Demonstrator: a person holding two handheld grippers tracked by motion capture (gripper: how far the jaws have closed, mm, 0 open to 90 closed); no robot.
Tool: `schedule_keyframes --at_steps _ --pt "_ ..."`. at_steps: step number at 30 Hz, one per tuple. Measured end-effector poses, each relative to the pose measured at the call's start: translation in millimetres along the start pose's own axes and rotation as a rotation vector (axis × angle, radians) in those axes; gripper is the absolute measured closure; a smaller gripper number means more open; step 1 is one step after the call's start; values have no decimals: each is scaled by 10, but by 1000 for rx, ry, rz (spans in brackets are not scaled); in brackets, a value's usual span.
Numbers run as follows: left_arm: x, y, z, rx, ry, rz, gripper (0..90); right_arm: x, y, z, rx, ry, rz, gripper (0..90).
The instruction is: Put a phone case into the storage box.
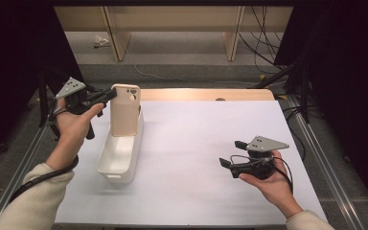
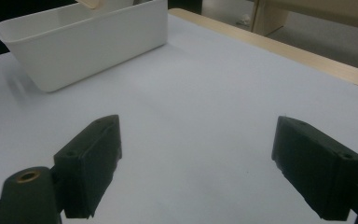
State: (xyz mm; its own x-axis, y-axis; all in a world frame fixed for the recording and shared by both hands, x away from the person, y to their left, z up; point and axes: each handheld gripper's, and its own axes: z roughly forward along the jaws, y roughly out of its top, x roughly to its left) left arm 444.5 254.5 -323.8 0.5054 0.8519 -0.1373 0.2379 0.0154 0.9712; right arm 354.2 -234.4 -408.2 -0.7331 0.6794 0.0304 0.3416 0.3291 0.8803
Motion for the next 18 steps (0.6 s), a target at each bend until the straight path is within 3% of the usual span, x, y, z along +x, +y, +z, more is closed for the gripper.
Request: schedule_keyframes --at_steps 18 --pt "87 -21 50 13 21 -5 824 -6 -2 -4 -3 -3 3 167"
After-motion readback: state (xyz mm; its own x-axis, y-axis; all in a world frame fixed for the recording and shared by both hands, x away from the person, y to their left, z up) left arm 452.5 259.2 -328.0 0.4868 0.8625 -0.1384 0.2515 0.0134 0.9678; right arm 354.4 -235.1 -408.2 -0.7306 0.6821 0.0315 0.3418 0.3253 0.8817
